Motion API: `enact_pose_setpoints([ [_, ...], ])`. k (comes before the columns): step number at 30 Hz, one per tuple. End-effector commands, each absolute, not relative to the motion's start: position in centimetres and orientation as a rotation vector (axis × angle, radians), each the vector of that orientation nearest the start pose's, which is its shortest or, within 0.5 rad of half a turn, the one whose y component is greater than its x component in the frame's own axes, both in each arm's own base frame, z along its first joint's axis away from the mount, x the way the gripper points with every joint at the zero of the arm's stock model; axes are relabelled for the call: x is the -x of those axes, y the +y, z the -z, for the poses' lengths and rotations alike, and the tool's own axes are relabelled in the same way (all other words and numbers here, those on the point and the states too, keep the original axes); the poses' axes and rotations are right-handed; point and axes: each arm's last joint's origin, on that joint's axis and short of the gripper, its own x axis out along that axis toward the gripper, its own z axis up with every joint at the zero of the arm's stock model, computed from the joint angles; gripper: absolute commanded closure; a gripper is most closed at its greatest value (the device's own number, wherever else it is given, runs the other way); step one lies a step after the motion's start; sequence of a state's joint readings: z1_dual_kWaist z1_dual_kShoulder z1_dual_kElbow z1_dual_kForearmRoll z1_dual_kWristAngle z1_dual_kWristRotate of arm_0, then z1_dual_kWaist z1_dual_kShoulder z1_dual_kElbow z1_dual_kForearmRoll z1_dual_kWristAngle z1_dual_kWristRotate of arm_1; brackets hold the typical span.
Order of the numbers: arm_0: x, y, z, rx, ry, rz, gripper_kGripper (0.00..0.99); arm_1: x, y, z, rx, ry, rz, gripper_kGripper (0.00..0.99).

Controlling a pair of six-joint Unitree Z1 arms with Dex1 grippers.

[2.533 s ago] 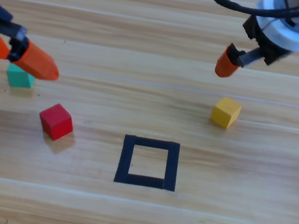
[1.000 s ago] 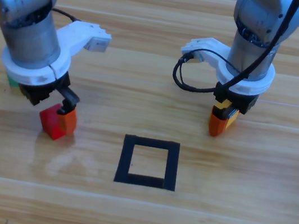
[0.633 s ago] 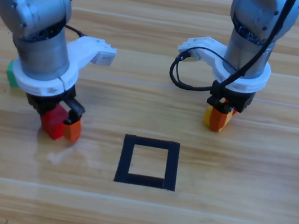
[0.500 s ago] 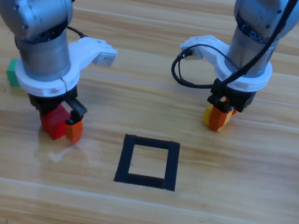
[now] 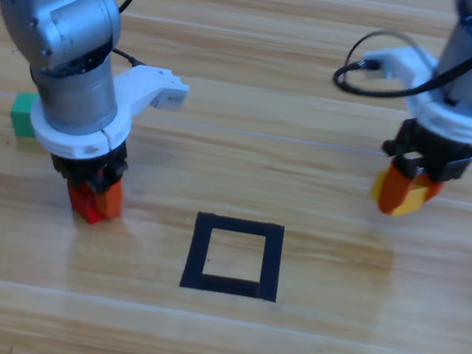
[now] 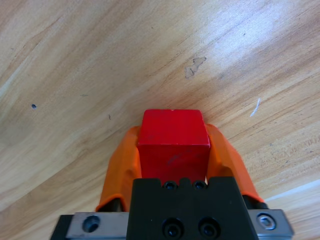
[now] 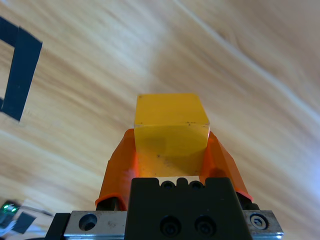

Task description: Stack the blocks in the rectangular block: red at the bottom, yellow in the middle, green on top

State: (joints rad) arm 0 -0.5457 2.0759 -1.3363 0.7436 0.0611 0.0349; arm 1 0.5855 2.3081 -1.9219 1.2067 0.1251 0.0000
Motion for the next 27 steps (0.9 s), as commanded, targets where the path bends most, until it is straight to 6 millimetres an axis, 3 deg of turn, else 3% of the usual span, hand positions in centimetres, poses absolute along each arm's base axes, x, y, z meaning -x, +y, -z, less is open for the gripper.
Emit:
enact_pose_setpoints([
  [1,-32.5,-19.6,-16.3,-0.497,1.479,0.417,0.697,-33.3,22.3,-28.6,0.223,1.516,-0.438,0.990],
  [7,-32.3,-19.4,-17.7,-0.418,1.464,0.351,0.961,-29.3,23.3,-32.0,0.158,1.443,-0.324,0.990],
  [10,-32.7,-19.7,-18.5,-0.287,1.474,0.246,0.972,-28.6,24.1,-32.1,0.146,1.436,-0.329,0.990],
  [15,-31.7,-22.6,-19.6,-0.132,1.481,0.167,0.982,-29.0,25.0,-30.5,0.114,1.477,-0.283,0.990],
  [27,-29.2,-29.7,-21.3,-0.061,1.502,0.014,0.990,-29.9,25.7,-28.6,0.126,1.508,-0.252,0.990],
])
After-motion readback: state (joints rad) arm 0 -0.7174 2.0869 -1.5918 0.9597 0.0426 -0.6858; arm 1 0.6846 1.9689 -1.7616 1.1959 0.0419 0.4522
